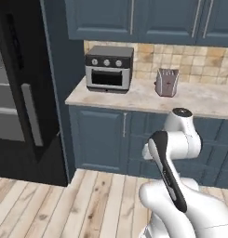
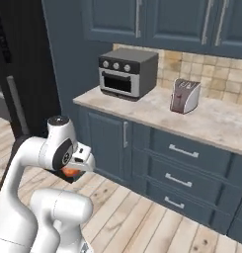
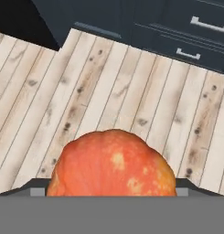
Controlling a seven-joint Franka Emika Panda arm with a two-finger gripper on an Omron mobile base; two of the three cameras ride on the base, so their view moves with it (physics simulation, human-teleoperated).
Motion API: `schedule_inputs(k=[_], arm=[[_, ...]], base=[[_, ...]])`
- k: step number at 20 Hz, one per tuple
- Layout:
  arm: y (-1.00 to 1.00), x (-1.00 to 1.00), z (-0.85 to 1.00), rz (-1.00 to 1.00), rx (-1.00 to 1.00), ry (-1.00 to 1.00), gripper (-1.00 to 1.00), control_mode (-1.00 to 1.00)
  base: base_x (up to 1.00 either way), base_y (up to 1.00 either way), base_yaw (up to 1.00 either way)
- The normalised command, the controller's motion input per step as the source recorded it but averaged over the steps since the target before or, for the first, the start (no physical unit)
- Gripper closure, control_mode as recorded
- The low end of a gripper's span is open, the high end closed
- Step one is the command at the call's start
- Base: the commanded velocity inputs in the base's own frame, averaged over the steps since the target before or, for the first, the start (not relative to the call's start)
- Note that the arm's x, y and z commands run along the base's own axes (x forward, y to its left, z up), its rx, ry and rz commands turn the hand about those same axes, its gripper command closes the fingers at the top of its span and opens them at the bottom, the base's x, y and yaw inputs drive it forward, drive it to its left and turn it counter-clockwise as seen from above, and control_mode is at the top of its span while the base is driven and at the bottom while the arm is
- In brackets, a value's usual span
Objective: Place the eggplant and squash inside the fridge drawer. Close the drawer after placing the vegetables.
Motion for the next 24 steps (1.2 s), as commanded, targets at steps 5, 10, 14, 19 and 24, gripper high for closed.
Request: schedule_inputs(k=[5, 10, 14, 19, 24], arm=[[0.0, 0.0, 0.0, 0.0, 0.0, 0.0, 1.0, 1.0], [0.0, 0.0, 0.0, 0.0, 0.0, 0.0, 1.0, 1.0], [0.0, 0.0, 0.0, 0.0, 0.0, 0.0, 1.0, 1.0], [0.0, 0.0, 0.0, 0.0, 0.0, 0.0, 1.0, 1.0], [0.0, 0.0, 0.0, 0.0, 0.0, 0.0, 1.0, 1.0]], base=[[-0.32, 0.73, 0.71], [0.26, 1.0, 0.53], [0.97, 0.9, 0.26], [1.0, 0.77, 0.01], [1.0, 0.79, -0.24]])
